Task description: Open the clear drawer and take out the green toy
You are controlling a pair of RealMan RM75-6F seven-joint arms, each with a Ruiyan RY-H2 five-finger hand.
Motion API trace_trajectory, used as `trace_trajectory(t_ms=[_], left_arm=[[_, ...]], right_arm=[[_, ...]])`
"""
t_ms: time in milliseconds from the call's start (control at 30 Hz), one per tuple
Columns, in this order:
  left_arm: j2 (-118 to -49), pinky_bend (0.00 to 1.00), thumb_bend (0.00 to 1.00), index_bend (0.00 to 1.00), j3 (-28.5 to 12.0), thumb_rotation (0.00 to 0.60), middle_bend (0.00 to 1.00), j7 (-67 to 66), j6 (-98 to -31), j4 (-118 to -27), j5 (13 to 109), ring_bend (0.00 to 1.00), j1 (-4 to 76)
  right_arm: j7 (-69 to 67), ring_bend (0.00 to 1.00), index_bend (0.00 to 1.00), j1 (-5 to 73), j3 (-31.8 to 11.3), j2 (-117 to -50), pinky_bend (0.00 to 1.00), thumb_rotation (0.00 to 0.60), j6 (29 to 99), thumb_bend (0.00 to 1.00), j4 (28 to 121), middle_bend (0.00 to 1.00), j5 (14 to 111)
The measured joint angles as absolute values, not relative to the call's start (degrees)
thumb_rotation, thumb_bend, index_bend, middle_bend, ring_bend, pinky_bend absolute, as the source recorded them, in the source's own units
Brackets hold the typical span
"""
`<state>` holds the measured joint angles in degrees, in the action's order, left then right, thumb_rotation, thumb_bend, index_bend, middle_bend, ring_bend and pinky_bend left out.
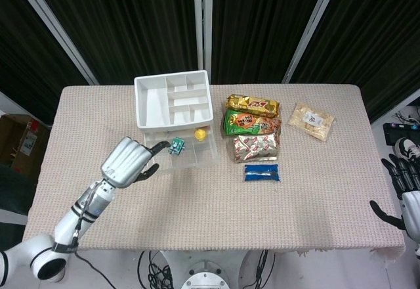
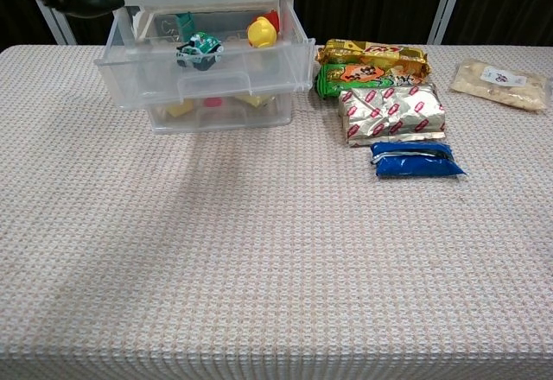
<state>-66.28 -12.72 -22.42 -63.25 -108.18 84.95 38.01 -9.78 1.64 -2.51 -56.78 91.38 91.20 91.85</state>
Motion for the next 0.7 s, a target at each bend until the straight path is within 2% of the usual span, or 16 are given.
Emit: trace_trajectory(t_ms=[300, 700], left_arm=[[-68.2, 1.0, 0.18, 0.29, -13.9, 0.6, 0.83, -32.0, -52.1, -98.4, 81.2, 0.95, 46.9], [-71.8, 1.0, 0.17, 0.29, -12.3, 0.6, 0.84, -35.2, -49.6, -95.4, 77.9, 0.95, 50.7]], right_arm=[[-9.0, 0.0, 0.0, 1.3, -2.4, -56.7, 0.0, 0.6, 91.0, 0.18, 91.7, 0.0, 91.0], [-8.1, 0.0, 0.0, 1.4, -2.6, -56.7, 0.0, 0.6, 90.3, 0.18, 92.4, 0.0, 90.5]])
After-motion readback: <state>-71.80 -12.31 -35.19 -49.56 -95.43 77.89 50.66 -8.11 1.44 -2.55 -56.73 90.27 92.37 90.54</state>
